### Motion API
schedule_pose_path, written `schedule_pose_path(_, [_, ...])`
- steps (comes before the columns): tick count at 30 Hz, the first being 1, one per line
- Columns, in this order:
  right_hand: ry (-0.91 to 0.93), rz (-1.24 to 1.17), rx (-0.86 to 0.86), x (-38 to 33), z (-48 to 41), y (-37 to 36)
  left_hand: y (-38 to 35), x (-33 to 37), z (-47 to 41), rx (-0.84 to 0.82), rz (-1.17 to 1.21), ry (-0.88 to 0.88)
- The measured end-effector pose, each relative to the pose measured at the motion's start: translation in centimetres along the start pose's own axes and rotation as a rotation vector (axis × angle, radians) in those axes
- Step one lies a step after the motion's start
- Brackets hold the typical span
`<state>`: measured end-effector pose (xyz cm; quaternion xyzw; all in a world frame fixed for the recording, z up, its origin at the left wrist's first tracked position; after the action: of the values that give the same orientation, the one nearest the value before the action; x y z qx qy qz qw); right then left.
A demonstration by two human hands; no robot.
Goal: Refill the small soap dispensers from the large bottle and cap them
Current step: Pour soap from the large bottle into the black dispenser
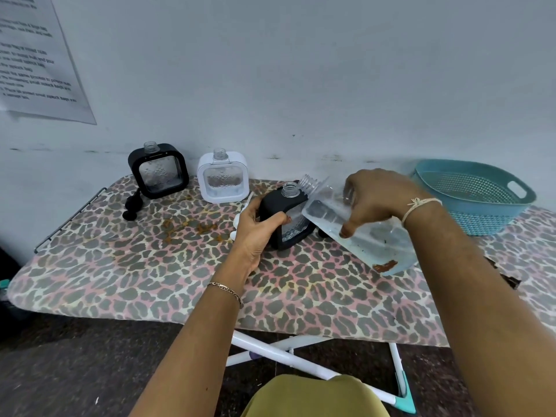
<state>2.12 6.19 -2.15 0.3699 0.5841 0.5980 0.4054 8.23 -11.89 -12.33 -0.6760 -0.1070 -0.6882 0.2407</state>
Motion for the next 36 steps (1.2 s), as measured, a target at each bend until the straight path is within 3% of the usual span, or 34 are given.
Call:
schedule_pose_path(7, [-0.02, -0.342, 0.21, 2.2, 0.1, -2.0, -0.4, -0.2, -0.2, -0.004, -0.021, -0.009])
schedule_pose_path(19, [-0.126, -0.72, 0.497, 4.9, -0.1, -5.3, -0.8, -0.8, 0.0, 0.011, -0.036, -0.026])
schedule_pose_path(28, [-0.304, -0.942, 0.677, 7.7, 1.0, -7.6, -0.3, 0.0, -0.5, -0.04, -0.069, 0.021])
schedule_pose_path(36, [-0.358, -0.985, 0.742, 8.1, 0.8, -8.5, 0.3, 0.4, -0.5, -0.115, -0.185, 0.002])
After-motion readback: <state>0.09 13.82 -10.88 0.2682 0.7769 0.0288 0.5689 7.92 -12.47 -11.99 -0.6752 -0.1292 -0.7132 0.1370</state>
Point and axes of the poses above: each hand's wrist, its own z-axis away from the middle knuckle, its own y-axis out of the back of the hand, x = y × z, the point moved 3 cm from there along -z, towards the middle knuckle, and after that the axes turned 6 degrees about x, right-handed, at the moved point
